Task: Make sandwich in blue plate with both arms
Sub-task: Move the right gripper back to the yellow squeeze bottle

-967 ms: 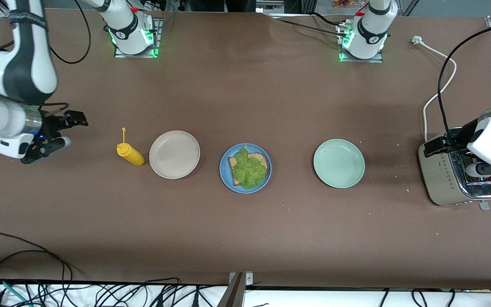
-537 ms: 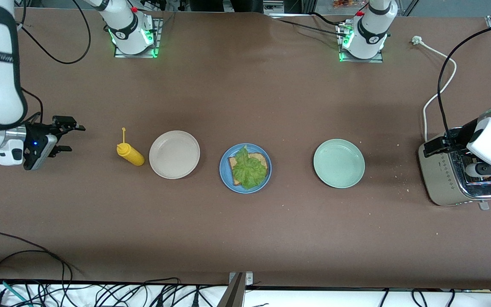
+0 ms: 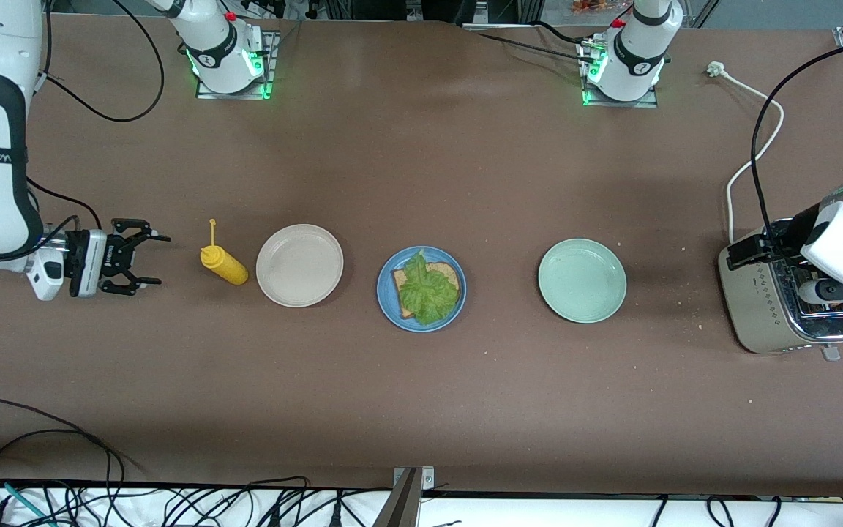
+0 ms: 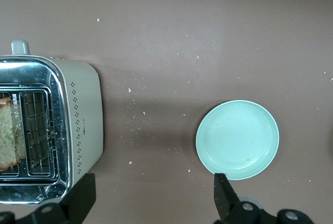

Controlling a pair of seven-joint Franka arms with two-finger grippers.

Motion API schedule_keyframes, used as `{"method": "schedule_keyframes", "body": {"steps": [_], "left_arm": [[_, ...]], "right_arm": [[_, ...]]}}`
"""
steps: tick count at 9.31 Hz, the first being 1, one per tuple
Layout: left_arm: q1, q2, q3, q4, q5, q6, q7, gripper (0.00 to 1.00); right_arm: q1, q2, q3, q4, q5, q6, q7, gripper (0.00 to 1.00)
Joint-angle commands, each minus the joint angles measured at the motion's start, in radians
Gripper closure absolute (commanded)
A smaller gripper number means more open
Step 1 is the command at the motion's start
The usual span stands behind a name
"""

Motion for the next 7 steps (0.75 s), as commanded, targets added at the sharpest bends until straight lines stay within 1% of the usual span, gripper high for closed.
{"method": "schedule_keyframes", "body": {"steps": [1,3,4,6,7], "left_arm": [[-0.003,-0.001,0.003,0.004,-0.017,-0.012,0.012,0.00],[-0.001,0.000,0.003,0.004,-0.017,-0.012,0.012,0.00],[-0.001,0.000,0.003,0.004,-0.017,-0.012,0.012,0.00],[-0.003,0.002,0.003,0.004,-0.017,-0.012,0.012,0.00],[-0.003,0.002,0.003,0.004,-0.017,-0.012,0.012,0.00]], "right_arm": [[-0.020,0.085,0.010,0.015,0.159,-0.100,-0.287,0.00],[-0.017,0.138,0.017,0.017,0.225,-0.140,-0.409,0.00],[-0.018,0.168,0.017,0.022,0.242,-0.170,-0.426,0.00],[-0.018,0.227,0.019,0.041,0.297,-0.279,-0.499,0.00],[-0.018,0.244,0.032,0.049,0.323,-0.310,-0.516,0.00]]}}
